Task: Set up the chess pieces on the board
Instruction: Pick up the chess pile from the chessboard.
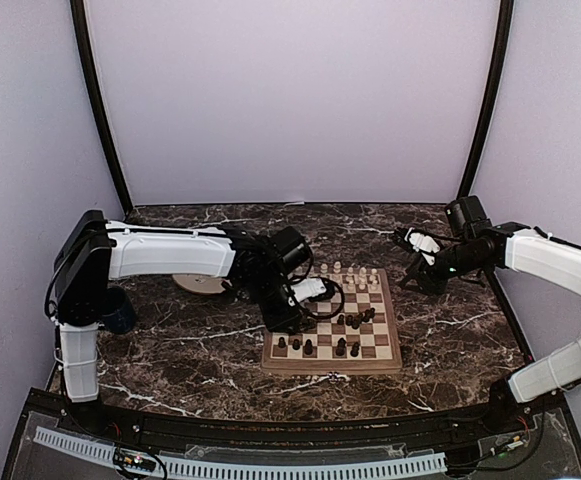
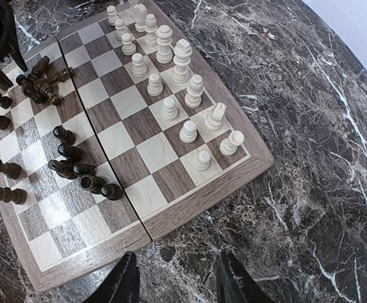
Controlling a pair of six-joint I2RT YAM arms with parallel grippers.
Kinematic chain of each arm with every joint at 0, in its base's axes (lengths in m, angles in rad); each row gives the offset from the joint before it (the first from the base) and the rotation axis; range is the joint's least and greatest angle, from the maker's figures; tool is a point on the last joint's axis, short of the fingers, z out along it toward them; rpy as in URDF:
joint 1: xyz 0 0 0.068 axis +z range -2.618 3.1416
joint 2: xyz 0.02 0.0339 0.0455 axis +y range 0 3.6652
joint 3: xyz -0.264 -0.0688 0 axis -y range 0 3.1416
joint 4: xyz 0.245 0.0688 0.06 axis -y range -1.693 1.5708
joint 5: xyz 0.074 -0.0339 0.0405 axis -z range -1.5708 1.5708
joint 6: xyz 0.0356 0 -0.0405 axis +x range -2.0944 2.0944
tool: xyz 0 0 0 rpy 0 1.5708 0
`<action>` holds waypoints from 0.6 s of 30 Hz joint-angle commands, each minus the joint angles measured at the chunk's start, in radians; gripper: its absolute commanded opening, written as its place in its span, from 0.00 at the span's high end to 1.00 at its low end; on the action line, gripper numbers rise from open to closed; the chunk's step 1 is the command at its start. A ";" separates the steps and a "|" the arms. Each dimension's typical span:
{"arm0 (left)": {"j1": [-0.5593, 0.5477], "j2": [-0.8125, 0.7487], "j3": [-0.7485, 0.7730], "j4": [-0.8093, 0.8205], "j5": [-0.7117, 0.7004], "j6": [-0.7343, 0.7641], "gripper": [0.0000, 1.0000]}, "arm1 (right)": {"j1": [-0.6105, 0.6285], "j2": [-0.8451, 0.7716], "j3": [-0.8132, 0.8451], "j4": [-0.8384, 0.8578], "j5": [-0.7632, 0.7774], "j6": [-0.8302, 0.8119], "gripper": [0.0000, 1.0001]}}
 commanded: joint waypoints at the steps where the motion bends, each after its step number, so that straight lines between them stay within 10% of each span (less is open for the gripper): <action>1: -0.003 0.011 0.016 -0.012 -0.011 0.019 0.76 | 0.003 0.004 -0.007 0.017 -0.010 0.001 0.57; 18: -0.001 0.065 0.009 0.021 -0.024 0.061 0.82 | 0.002 0.023 -0.001 0.015 -0.014 0.002 0.57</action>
